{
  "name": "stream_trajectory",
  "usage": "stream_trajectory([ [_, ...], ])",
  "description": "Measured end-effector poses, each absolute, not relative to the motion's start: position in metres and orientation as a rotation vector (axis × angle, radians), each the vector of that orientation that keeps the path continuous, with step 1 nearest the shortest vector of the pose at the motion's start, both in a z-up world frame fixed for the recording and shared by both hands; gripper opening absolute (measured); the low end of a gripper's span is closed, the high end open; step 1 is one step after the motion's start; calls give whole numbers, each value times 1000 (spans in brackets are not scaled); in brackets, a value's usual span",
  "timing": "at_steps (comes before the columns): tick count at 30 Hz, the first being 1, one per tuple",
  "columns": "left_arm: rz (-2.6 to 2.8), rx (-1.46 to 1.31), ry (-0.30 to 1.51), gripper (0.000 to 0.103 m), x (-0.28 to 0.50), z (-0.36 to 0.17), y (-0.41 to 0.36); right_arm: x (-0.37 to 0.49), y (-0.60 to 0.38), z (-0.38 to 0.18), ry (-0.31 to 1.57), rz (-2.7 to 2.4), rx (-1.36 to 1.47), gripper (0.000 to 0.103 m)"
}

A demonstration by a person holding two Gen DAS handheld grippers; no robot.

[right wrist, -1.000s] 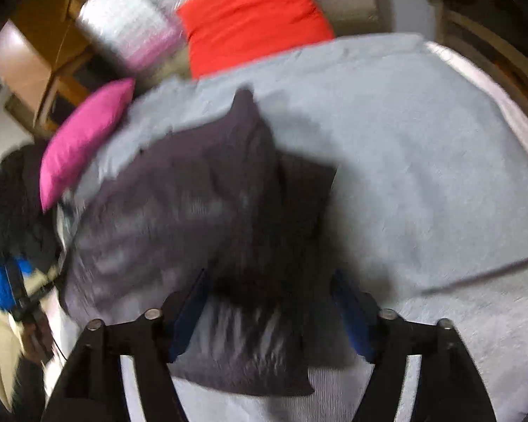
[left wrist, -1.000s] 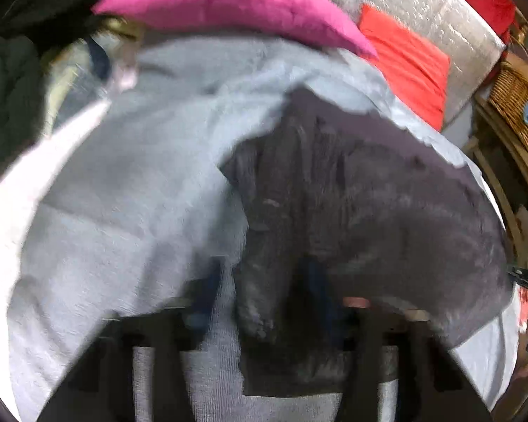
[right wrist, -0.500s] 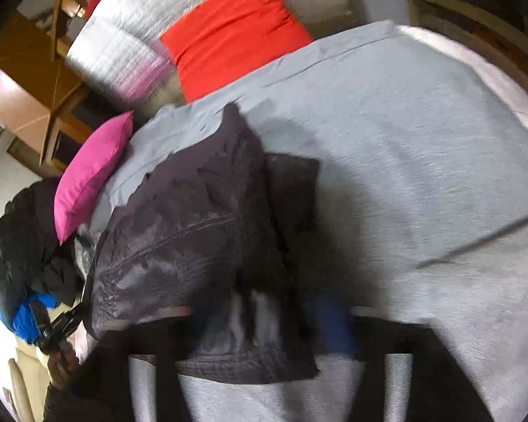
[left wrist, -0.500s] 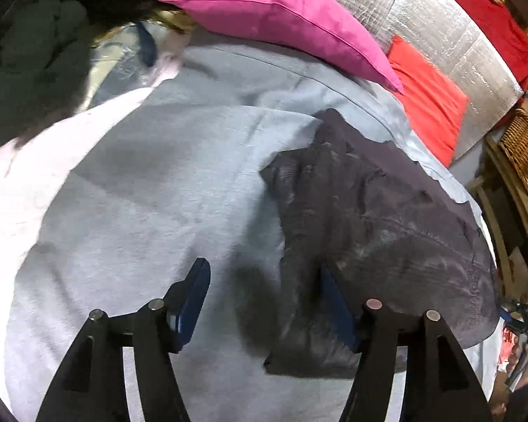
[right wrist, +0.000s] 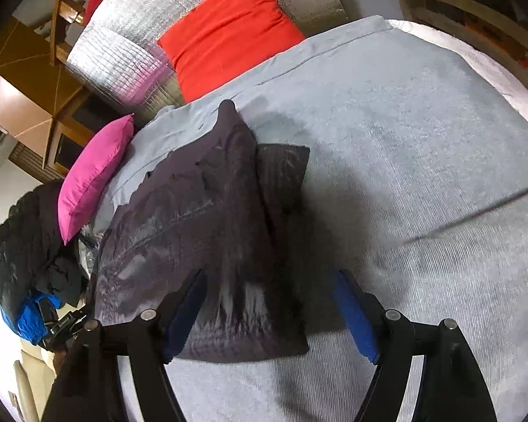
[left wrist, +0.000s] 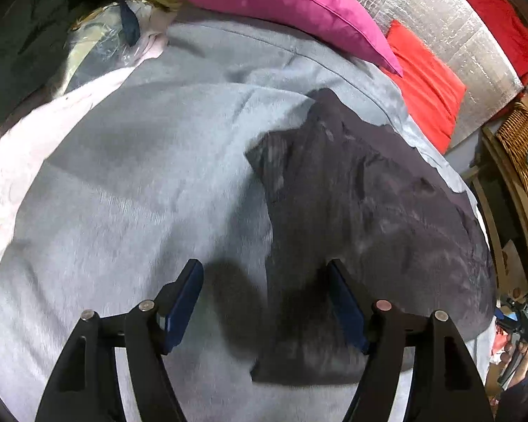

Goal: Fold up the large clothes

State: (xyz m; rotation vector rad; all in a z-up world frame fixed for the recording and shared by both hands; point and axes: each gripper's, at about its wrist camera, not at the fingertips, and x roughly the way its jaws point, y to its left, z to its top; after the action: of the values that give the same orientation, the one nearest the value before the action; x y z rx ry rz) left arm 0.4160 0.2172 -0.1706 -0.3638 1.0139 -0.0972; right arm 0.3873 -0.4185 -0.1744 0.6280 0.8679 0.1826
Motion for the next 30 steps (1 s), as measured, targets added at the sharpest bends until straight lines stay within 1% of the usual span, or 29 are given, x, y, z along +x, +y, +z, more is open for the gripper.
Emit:
stream_trajectory([
  [8,-83,-342,1009,73,436,-173,213,427,-420,-182,875,206,689,79],
  [12,-77,-293,991,76,436,-172,210,437,-414,-188,901,228,674,79],
  [30,-99,-241,967,77,442,-167,203,458,-402,-196,932,241,668,79],
])
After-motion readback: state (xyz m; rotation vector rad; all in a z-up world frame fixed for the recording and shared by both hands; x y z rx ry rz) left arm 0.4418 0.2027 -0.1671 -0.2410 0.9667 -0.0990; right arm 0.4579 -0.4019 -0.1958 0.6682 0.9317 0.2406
